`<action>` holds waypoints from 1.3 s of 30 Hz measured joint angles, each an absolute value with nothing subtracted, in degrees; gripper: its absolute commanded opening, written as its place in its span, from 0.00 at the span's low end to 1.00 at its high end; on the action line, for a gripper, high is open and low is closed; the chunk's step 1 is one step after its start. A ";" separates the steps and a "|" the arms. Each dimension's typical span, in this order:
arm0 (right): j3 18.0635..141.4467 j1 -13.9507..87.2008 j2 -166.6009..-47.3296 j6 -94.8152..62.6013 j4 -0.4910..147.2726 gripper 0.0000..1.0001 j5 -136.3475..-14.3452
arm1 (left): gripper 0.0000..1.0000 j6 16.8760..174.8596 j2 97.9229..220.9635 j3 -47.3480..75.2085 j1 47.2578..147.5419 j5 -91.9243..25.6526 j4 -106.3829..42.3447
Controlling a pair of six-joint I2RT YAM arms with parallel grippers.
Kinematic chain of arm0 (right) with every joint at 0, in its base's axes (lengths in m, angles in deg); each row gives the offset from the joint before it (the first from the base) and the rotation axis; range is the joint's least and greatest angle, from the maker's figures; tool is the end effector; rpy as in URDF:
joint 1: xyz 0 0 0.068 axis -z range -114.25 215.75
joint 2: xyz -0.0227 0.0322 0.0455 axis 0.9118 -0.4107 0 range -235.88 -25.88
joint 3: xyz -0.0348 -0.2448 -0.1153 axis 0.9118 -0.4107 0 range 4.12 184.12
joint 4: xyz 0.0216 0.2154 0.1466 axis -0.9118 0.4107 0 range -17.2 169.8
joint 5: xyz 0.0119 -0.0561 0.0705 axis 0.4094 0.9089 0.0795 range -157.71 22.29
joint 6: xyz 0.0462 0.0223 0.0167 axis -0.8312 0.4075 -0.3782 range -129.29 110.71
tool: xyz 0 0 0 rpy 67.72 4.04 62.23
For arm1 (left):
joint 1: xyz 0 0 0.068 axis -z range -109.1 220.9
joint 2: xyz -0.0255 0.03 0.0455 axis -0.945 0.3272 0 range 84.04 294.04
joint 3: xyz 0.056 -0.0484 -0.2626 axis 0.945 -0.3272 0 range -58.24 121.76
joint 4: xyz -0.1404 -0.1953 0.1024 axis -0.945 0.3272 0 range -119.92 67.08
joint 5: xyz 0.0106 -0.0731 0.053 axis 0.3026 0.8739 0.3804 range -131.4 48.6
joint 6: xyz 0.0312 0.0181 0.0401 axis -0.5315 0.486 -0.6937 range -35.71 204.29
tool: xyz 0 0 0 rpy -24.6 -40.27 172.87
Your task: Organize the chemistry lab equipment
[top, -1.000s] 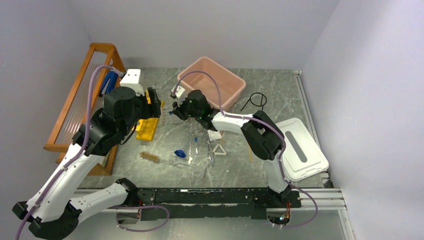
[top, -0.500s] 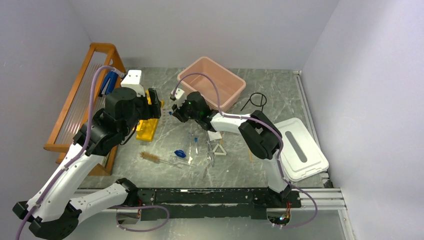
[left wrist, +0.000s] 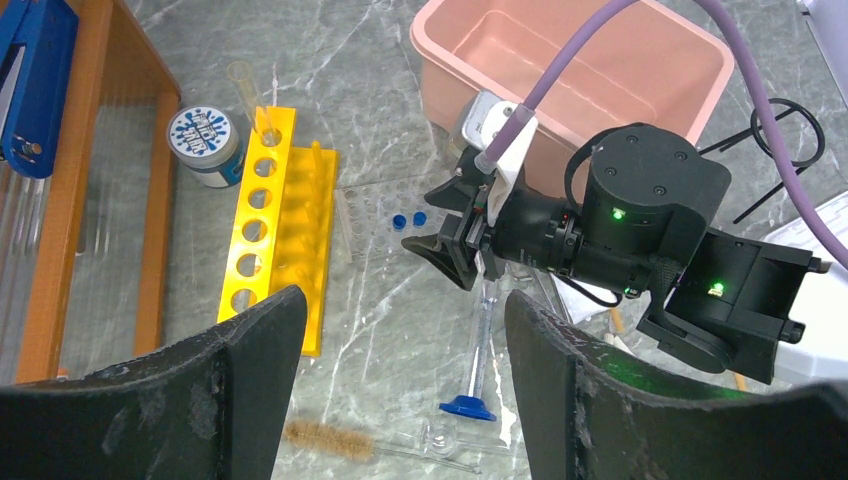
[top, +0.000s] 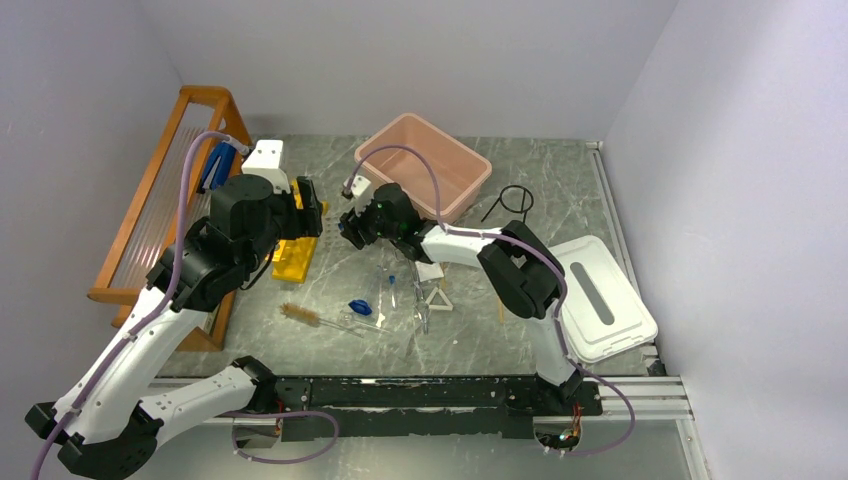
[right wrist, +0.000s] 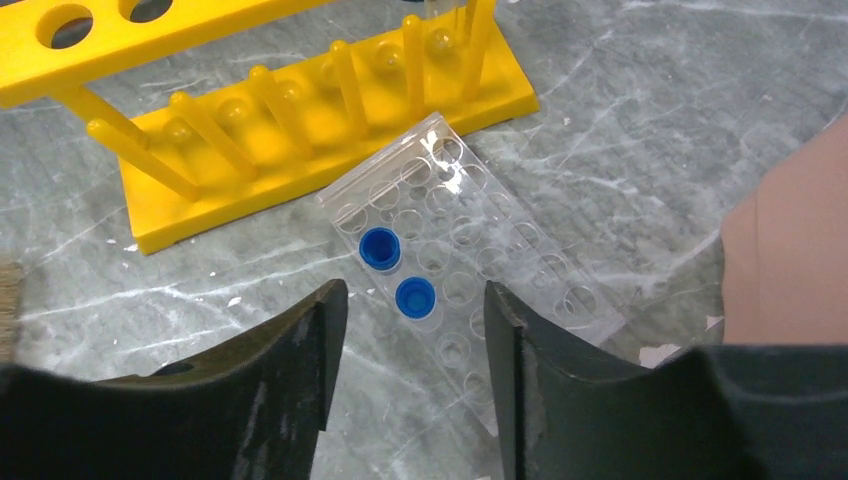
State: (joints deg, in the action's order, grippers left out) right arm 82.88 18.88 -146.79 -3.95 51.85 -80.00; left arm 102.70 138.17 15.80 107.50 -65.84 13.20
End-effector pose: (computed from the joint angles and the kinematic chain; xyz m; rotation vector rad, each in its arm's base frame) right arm 0.3219 0.3547 0.1808 -1.0071 1.7217 0.6833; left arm 0.1476 -0.0913 0.4254 0.0328 1.9436 -0.2162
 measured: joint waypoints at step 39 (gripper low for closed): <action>73.62 12.93 -131.57 -44.54 94.86 0.49 -51.41 | 0.78 113.65 130.30 -3.91 107.50 -51.37 8.54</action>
State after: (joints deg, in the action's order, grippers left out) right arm 73.62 12.93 -131.57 -44.54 94.86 -51.41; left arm 113.65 130.30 -3.91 107.50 -51.37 8.54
